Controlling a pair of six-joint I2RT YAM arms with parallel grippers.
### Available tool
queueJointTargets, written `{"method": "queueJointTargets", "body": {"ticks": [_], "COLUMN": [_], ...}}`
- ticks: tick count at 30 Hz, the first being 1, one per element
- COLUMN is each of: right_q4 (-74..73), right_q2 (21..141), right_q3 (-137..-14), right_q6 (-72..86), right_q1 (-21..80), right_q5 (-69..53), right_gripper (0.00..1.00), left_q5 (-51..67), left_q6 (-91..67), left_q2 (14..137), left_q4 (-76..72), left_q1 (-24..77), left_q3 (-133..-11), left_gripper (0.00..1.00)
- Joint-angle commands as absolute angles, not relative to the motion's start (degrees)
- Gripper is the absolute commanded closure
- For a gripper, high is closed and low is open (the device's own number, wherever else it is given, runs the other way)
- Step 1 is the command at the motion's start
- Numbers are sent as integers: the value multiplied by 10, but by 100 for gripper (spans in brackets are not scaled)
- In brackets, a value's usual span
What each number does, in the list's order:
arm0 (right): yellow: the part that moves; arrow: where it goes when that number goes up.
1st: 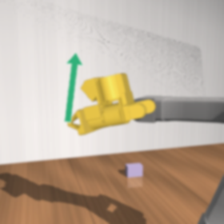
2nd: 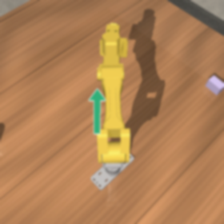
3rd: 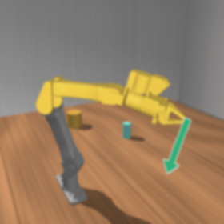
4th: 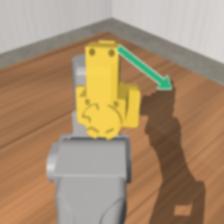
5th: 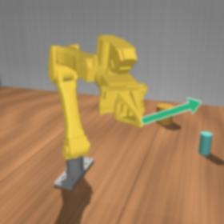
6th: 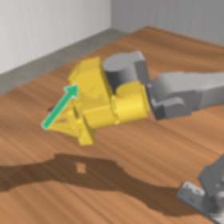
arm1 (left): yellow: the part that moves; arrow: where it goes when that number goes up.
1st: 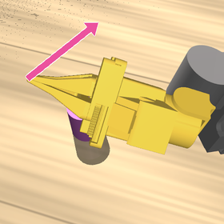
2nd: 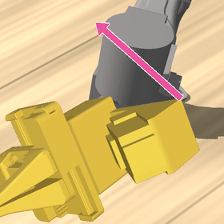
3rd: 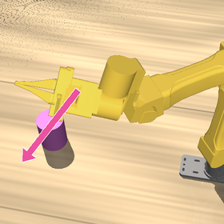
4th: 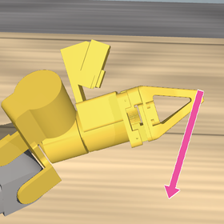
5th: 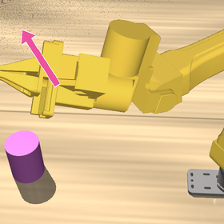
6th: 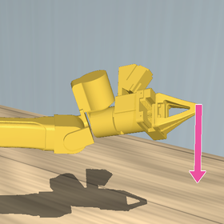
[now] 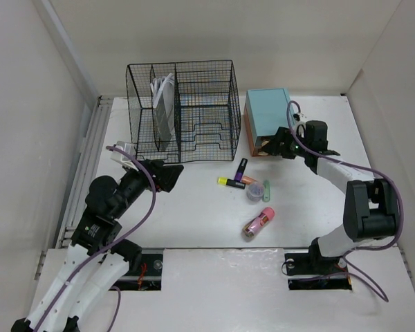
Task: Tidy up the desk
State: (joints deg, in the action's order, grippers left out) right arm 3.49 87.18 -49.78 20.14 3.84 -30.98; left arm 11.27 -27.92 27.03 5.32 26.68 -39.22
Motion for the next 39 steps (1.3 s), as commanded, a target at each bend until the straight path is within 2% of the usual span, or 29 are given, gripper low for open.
{"method": "queueJointTargets", "body": {"ticks": [1,7,11,15,16,19,21,31,39], "right_q4": [126,161,183,201,201,201,201,150,64], "right_q2": [885,896,902,902,897,889,868,781,753], "right_q3": [-512,-517,-511,-504,-504,-491,-473,-406,-395], "right_q6": [256,296,321,326,326,326,320,266,208], "right_q1": [51,68,80,86,86,86,86,86,81], "right_q5": [-296,-246,-192,-169,-169,-169,-169,-195,-271], "right_gripper": [26,26,32,44,51,65,69,70,71], "left_q5": [109,104,104,104,104,104,104,104,104], "left_q6": [-281,-281,-287,-287,-287,-287,-287,-292,-292], "left_q2": [261,261,261,261,261,261,261,250,239], "left_q4": [18,18,18,18,23,23,23,23,23], "left_q1": [270,270,270,270,270,270,270,270,270], "left_q3": [-394,-394,-394,-394,-394,-394,-394,-388,-388], "left_gripper": [14,14,14,14,14,14,14,14,14]}}
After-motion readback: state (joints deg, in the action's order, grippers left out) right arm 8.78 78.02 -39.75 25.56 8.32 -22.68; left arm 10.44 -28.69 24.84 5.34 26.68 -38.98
